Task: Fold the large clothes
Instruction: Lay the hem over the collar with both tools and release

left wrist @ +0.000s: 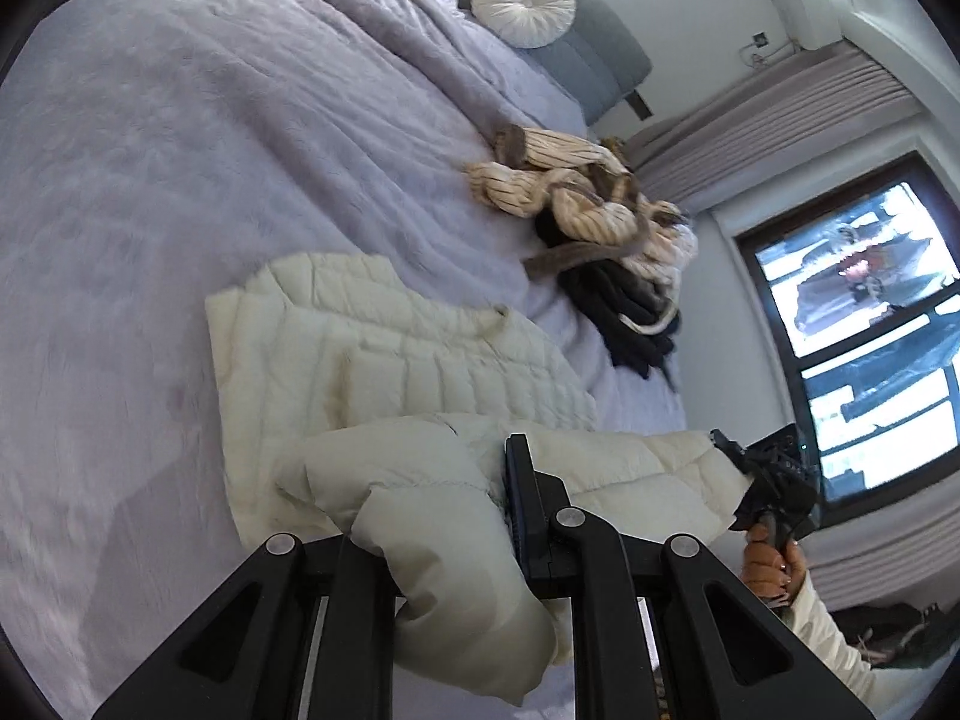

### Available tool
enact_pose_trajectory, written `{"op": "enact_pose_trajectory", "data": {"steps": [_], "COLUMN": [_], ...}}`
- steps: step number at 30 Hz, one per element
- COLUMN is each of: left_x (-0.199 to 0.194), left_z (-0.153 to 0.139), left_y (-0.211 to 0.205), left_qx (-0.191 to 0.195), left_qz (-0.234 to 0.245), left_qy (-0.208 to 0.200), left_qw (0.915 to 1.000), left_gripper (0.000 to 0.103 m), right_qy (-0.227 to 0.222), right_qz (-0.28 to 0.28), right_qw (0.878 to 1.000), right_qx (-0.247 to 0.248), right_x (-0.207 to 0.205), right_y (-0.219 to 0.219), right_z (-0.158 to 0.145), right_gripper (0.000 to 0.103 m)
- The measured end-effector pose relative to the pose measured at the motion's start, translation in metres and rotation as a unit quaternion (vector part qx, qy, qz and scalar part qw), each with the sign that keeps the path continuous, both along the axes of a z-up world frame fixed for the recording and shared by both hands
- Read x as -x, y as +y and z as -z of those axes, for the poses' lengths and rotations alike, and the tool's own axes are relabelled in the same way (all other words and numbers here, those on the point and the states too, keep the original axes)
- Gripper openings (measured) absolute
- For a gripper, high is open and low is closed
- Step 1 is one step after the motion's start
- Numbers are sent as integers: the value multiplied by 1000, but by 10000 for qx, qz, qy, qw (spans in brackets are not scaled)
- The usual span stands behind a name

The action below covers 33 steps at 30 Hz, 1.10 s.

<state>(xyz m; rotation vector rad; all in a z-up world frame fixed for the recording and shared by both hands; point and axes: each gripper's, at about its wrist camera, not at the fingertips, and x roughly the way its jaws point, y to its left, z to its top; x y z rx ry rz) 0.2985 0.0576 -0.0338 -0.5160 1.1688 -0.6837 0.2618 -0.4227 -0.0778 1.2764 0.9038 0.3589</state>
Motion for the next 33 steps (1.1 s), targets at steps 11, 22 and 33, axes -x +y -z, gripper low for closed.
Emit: {"op": "enact_pose_trajectory", "data": {"steps": [11, 22, 33], "left_x": [-73, -102, -93], "left_z": [71, 121, 97], "left_y": [-31, -48, -46], "left_qx": [-464, -1034, -1325], "left_qz": [-51, -372, -272], "left_qy": [131, 44, -334], "left_qw": [9988, 9939, 9902], "left_gripper": [17, 21, 23], "right_qy": [662, 952, 791], "right_qz": [-62, 53, 42], "right_qw": [9978, 9953, 9968], "right_qx": [-23, -182, 142], "right_x": [-90, -125, -127], "right_y": [-17, -23, -33], "right_z": [76, 142, 122], "right_gripper": [9, 13, 47]}}
